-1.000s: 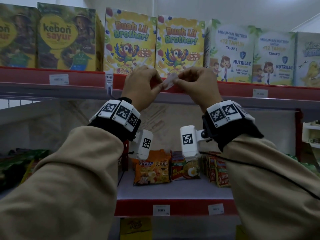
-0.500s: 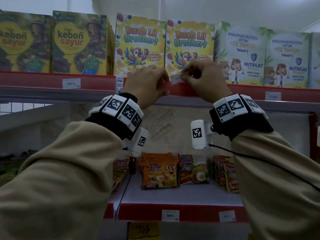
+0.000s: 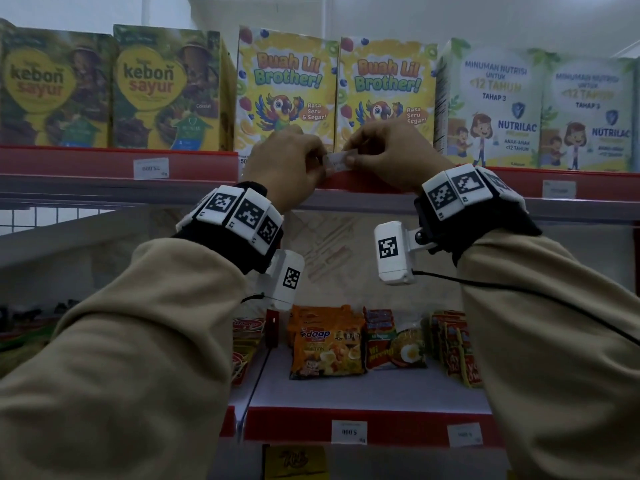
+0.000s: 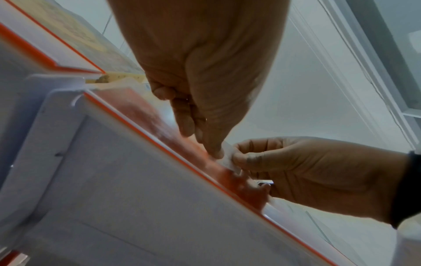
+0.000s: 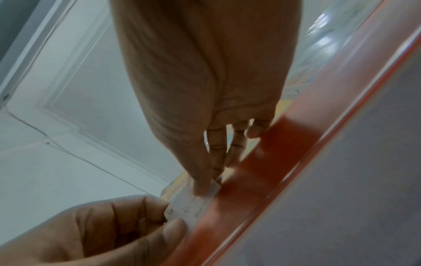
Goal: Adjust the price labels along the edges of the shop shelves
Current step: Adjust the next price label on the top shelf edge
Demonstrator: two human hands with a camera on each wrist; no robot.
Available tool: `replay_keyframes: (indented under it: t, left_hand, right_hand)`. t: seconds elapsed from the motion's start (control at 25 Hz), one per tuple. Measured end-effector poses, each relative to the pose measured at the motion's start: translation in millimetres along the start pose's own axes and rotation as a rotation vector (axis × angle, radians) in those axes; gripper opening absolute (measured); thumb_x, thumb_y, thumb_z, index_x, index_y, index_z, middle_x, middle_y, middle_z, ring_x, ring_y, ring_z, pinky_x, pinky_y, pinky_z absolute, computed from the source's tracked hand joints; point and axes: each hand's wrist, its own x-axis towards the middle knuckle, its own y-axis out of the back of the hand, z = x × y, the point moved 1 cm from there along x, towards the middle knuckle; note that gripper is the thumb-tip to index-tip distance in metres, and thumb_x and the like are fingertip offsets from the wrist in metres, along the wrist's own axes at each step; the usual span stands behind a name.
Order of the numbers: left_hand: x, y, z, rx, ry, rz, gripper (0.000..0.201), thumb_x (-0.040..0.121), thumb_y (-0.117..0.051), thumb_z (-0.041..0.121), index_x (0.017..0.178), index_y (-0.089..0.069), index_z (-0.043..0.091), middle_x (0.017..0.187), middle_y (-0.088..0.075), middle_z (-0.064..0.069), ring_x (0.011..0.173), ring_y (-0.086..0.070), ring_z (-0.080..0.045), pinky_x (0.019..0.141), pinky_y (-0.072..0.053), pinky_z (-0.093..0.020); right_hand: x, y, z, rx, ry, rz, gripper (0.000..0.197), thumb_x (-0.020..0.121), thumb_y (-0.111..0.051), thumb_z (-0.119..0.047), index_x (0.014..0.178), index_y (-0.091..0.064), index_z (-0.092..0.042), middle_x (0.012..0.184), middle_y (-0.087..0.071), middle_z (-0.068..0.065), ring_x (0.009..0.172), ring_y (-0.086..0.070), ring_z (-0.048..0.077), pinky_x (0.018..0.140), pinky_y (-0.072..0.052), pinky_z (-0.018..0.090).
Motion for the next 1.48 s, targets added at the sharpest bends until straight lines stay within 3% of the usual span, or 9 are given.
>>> replay_keyframes:
  t: [0.16,0.32,0.52,0.64,0.76,0.88,1.04,1.32,1.48]
  left_hand:
    - [0.9,-0.1,1.1,0.030,0.021,-0.014,0.024,0.086,-0.066,0.036,0.101,-0.067,0.018,0.099,-0.053,-0.004,0.099,-0.053,-0.026,0.089,-0.044,-0.043]
    - [3.6,3.9,1.7,0.046,0.013,-0.069,0.024,0.087,-0.066,0.035,0.104,-0.068,0.018,0.105,-0.058,-0.007,0.100,-0.055,-0.026,0.090,-0.047,-0.043]
    - [1.7,6.1,1.6,-0.017,0.017,-0.048,0.016,0.087,-0.067,0.031,0.097,-0.067,0.019,0.094,-0.063,-0.001,0.088,-0.058,-0.020,0.085,-0.051,-0.041]
    - [3.6,7.5,1.6,0.010,0.019,-0.075,0.018,0.087,-0.066,0.032,0.099,-0.068,0.019,0.094,-0.062,0.000,0.088,-0.057,-0.019,0.085,-0.050,-0.039]
    - [5.9,7.8,1.3,0.076,0.006,-0.102,0.022,0.088,-0.064,0.037,0.102,-0.067,0.020,0.093,-0.055,0.002,0.096,-0.055,-0.022,0.086,-0.047,-0.038]
    - [6.2,7.3,2.0,0.123,-0.001,-0.112,0.023,0.090,-0.061,0.038,0.103,-0.068,0.020,0.098,-0.059,0.000,0.098,-0.055,-0.022,0.083,-0.043,-0.036]
    - [6.3,10.4,5.6,0.153,-0.003,-0.136,0.024,0.091,-0.059,0.037,0.104,-0.069,0.020,0.102,-0.064,-0.003,0.097,-0.056,-0.022,0.085,-0.045,-0.037]
    - [3.9,13.7,9.6,0.146,0.033,-0.171,0.023,0.092,-0.060,0.034,0.106,-0.070,0.019,0.105,-0.065,-0.004,0.100,-0.058,-0.023,0.090,-0.048,-0.041]
    - [0.8,14.2,7.4,0.045,0.066,-0.119,0.016,0.088,-0.066,0.026,0.103,-0.065,0.019,0.099,-0.065,-0.001,0.096,-0.060,-0.022,0.091,-0.049,-0.043]
  right_hand:
    - [0.9,4.2,-2.0,-0.129,0.015,-0.073,0.015,0.086,-0.068,-0.019,0.099,-0.069,-0.011,0.090,-0.064,0.004,0.081,-0.056,0.014,0.074,-0.045,0.026]
    - [2.0,8.2,-5.4,-0.253,0.004,-0.157,0.018,0.088,-0.066,-0.023,0.101,-0.069,-0.012,0.086,-0.059,0.002,0.081,-0.052,0.015,0.069,-0.035,0.023]
    - [-1.2,7.7,-8.6,-0.289,0.013,-0.180,0.021,0.091,-0.062,-0.024,0.107,-0.070,-0.013,0.086,-0.057,-0.002,0.082,-0.050,0.013,0.064,-0.034,0.021]
    - [-1.8,9.7,-9.7,-0.268,-0.010,-0.179,0.018,0.089,-0.064,-0.024,0.104,-0.068,-0.013,0.080,-0.057,-0.004,0.071,-0.050,0.009,0.059,-0.035,0.017]
    - [-1.3,12.2,-11.9,-0.303,-0.025,-0.204,0.017,0.089,-0.064,-0.023,0.102,-0.069,-0.012,0.070,-0.048,-0.014,0.064,-0.044,0.004,0.052,-0.030,0.009]
    - [-2.2,12.2,-14.7,-0.336,-0.010,-0.220,0.021,0.091,-0.062,-0.022,0.107,-0.069,-0.010,0.071,-0.049,-0.009,0.075,-0.044,0.011,0.056,-0.032,0.019]
    - [-4.5,11.1,-16.1,-0.356,-0.017,-0.227,0.022,0.091,-0.061,-0.022,0.110,-0.067,-0.012,0.090,-0.053,0.000,0.086,-0.046,0.014,0.073,-0.032,0.022]
    - [-5.1,10.2,-13.8,-0.306,-0.039,-0.210,0.018,0.090,-0.063,-0.022,0.105,-0.068,-0.012,0.081,-0.052,-0.003,0.083,-0.047,0.014,0.072,-0.033,0.023]
    - [-4.7,9.0,-7.7,-0.230,-0.037,-0.155,0.018,0.088,-0.066,-0.021,0.105,-0.064,-0.014,0.088,-0.056,-0.001,0.084,-0.051,0.014,0.075,-0.039,0.025]
